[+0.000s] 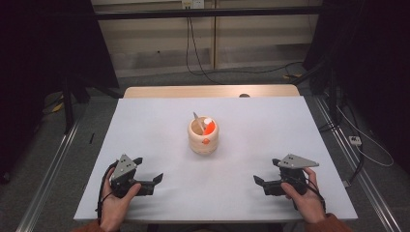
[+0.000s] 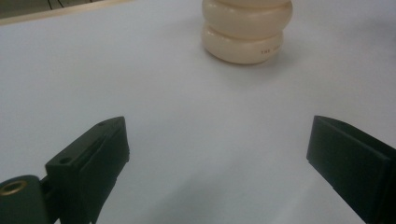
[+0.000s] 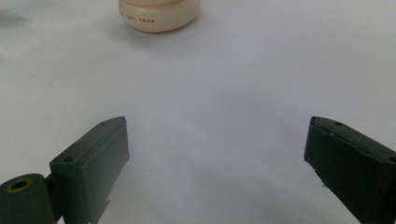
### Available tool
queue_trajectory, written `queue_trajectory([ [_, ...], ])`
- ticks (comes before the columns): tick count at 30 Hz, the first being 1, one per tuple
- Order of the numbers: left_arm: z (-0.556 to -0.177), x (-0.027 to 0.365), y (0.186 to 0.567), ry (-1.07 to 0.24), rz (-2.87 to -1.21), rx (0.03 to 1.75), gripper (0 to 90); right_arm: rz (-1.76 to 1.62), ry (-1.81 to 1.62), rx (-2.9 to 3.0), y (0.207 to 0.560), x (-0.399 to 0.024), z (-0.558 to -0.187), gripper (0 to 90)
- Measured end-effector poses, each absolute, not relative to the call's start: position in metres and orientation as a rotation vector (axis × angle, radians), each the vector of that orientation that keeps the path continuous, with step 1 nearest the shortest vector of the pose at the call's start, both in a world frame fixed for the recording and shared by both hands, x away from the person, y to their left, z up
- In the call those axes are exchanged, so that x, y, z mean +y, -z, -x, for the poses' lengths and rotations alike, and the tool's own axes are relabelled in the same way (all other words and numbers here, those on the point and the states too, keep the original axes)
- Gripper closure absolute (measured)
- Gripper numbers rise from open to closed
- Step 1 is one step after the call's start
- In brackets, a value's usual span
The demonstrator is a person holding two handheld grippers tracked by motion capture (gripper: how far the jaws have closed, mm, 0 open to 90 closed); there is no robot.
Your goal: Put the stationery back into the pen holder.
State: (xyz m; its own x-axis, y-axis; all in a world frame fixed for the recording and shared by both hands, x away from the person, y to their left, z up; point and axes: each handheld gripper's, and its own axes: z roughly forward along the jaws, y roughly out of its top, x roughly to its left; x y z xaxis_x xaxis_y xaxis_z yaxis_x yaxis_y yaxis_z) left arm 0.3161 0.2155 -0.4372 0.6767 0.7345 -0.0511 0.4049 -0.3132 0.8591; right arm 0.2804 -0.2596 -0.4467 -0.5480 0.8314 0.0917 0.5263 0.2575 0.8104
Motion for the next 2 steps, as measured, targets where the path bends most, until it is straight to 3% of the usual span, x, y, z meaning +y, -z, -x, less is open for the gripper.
queue_trajectory([
  [2, -0.3164, 0.2153, 0.4372, -0.437, -1.952, 0.878, 5.6, -1.246, -1.193, 2.176, 0.4464, -0.2597, -0.2805, 6.2],
])
